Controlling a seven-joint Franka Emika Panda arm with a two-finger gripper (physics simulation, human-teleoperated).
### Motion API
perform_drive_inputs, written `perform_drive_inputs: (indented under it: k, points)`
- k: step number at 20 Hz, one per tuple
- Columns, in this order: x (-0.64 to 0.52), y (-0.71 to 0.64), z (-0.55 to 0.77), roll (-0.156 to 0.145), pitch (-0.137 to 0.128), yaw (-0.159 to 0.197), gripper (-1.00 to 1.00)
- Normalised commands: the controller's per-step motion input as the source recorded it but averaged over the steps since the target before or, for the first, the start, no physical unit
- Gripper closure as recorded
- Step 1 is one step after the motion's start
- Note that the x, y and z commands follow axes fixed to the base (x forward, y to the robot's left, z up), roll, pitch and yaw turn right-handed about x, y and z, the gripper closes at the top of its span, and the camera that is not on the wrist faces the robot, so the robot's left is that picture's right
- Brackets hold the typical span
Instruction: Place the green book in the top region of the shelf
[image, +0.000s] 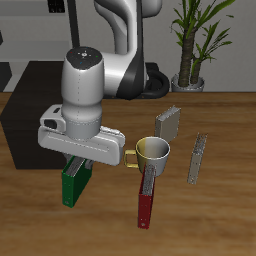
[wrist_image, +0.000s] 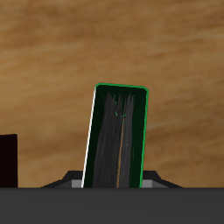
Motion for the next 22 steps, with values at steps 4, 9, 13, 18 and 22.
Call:
perform_drive_inputs:
  k: [4,9,13,18,22]
  points:
    - [-0.52,0.19,0.66,0.012,-0.103,0.03,1.0]
    - [-0.36,-0.05,0.48,0.004,-0.078,-0.009,1.0]
    - [-0.44,0.03,0.27,-0.014,-0.045,-0.038,1.0]
    - [-0.5,-0.07,0.26,0.008,-0.056,0.009,1.0]
    - [-0.5,-0.06,0.2,0.007,-0.044,0.035,1.0]
